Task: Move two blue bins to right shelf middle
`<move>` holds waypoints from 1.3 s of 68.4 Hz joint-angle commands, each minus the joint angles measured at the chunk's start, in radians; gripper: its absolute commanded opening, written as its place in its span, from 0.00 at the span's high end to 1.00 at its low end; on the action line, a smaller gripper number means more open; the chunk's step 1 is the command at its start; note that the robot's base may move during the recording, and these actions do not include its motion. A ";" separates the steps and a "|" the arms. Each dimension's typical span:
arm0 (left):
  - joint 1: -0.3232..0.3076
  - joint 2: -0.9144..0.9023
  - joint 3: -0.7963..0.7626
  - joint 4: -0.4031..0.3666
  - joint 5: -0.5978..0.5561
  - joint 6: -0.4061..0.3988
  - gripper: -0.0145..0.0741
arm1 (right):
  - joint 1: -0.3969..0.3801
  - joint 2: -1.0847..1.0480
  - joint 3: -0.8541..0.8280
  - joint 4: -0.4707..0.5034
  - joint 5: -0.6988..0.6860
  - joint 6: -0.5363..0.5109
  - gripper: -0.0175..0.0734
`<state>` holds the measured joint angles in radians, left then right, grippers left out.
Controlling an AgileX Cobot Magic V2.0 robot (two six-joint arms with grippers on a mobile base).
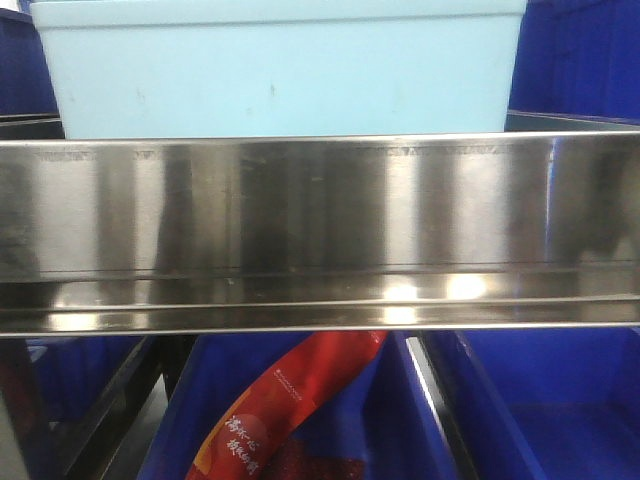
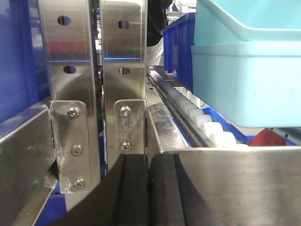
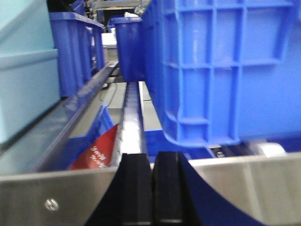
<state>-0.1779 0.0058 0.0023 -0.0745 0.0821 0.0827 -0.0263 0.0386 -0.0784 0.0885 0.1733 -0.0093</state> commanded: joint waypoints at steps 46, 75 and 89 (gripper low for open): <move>0.002 -0.006 -0.002 -0.003 -0.019 0.004 0.96 | -0.023 -0.039 0.078 0.004 -0.095 -0.008 0.98; 0.002 -0.006 -0.002 -0.003 -0.019 0.004 0.96 | -0.023 -0.039 0.078 0.004 -0.095 -0.008 0.98; 0.002 -0.006 -0.002 -0.003 -0.019 0.004 0.96 | -0.023 -0.039 0.078 0.004 -0.095 -0.008 0.98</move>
<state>-0.1779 0.0058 0.0023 -0.0745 0.0787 0.0827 -0.0449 0.0028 -0.0017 0.0885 0.1046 -0.0116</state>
